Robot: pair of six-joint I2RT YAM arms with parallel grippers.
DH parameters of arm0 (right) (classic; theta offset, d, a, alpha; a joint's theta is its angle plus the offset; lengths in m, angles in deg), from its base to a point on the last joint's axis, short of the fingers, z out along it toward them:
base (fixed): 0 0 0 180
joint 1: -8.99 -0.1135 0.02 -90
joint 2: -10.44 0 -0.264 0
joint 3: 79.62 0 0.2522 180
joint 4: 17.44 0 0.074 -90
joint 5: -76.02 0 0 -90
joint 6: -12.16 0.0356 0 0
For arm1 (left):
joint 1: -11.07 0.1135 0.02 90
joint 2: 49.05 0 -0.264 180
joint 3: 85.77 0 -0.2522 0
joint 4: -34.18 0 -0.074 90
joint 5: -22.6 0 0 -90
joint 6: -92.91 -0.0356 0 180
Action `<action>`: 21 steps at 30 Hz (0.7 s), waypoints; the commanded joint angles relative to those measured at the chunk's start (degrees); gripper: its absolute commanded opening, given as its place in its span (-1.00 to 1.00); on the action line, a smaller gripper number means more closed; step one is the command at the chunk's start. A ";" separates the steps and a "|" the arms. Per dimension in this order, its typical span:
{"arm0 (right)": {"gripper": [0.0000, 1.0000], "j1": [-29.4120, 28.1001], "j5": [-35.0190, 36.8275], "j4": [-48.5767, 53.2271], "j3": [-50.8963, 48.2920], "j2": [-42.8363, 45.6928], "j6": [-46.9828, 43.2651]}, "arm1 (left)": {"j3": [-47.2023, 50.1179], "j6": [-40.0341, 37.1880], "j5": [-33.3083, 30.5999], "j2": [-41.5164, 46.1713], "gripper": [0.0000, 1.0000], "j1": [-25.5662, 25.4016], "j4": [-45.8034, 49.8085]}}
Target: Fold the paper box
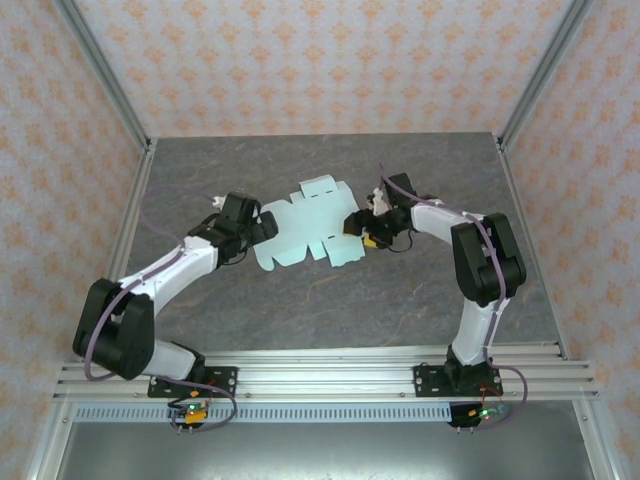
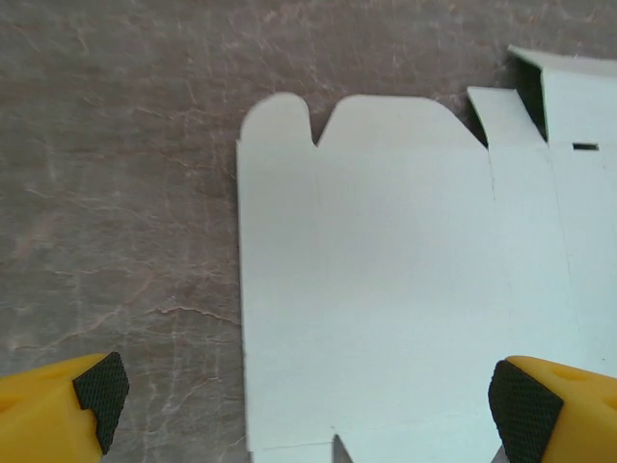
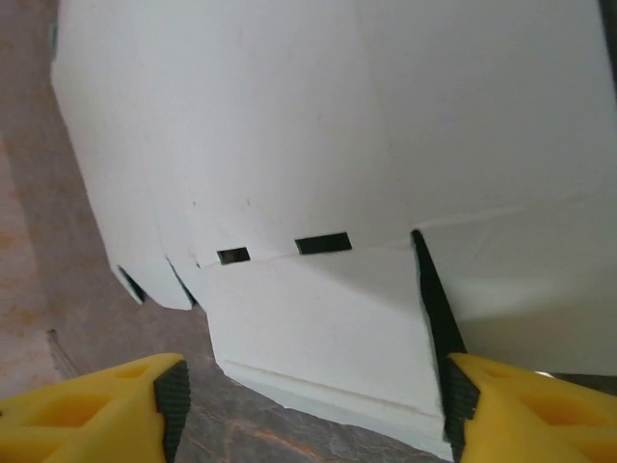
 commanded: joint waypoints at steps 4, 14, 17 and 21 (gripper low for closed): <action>0.22 -1.18 -6.23 -5.52 -0.53 -1.86 2.16 | -2.54 -0.70 3.70 -5.85 1.00 0.09 -3.07; 0.14 -2.01 -9.10 -8.27 -0.22 -5.71 3.89 | -6.41 1.66 8.70 -12.56 1.00 0.05 -2.70; 0.14 -2.02 -9.48 -8.65 -0.04 -6.82 3.92 | -6.28 2.28 9.08 -13.92 1.00 0.06 -3.76; 0.03 -2.00 -11.06 -11.33 -1.14 -7.10 4.49 | -7.50 1.95 8.41 -15.41 1.00 0.04 -2.52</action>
